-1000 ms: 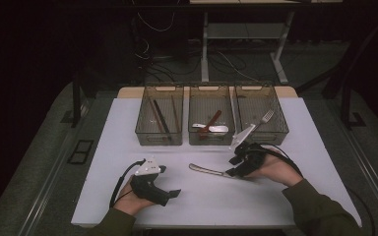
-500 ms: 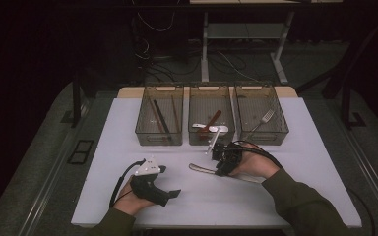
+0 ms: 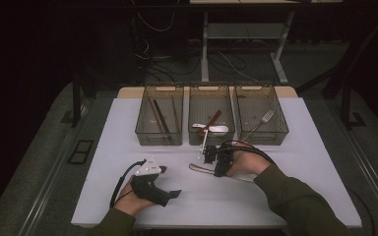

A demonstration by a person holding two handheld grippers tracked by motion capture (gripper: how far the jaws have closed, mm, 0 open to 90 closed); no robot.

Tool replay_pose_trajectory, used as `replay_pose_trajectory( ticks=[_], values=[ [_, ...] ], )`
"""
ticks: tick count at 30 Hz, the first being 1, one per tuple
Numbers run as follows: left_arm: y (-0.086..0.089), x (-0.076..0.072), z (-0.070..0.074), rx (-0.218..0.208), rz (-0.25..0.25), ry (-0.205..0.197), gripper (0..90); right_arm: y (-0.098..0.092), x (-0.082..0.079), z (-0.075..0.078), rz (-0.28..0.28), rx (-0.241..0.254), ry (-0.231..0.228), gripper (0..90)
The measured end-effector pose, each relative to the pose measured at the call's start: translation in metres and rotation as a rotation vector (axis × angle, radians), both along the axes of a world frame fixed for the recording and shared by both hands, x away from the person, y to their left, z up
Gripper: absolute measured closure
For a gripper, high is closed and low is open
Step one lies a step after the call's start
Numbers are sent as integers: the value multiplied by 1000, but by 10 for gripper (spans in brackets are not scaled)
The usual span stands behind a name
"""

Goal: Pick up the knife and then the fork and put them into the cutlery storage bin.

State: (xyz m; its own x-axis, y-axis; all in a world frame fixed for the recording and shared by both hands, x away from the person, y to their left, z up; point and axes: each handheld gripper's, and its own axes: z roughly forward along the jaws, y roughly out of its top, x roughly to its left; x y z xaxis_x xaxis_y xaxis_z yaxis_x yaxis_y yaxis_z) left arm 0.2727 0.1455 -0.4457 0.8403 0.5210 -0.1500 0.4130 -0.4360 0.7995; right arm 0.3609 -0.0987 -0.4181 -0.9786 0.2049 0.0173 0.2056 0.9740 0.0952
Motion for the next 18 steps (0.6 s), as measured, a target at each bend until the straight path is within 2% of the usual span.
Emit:
replay_pose_trajectory(
  ticks=[4, 9, 13, 18],
  values=[
    [1, 0, 0, 2, 0, -4, 8, 6, 2, 1, 17, -50, 2, 794],
    [1, 0, 0, 2, -1, -5, 8, 5, 3, 1, 7, -48, 10, 802],
    [1, 0, 1, -2, 2, -4, 8, 1, 5, 1, -8, -14, 24, 803],
    [1, 0, 1, -3, 3, -5, 8, -12, 6, 3, -29, 78, 31, 802]
  ],
)
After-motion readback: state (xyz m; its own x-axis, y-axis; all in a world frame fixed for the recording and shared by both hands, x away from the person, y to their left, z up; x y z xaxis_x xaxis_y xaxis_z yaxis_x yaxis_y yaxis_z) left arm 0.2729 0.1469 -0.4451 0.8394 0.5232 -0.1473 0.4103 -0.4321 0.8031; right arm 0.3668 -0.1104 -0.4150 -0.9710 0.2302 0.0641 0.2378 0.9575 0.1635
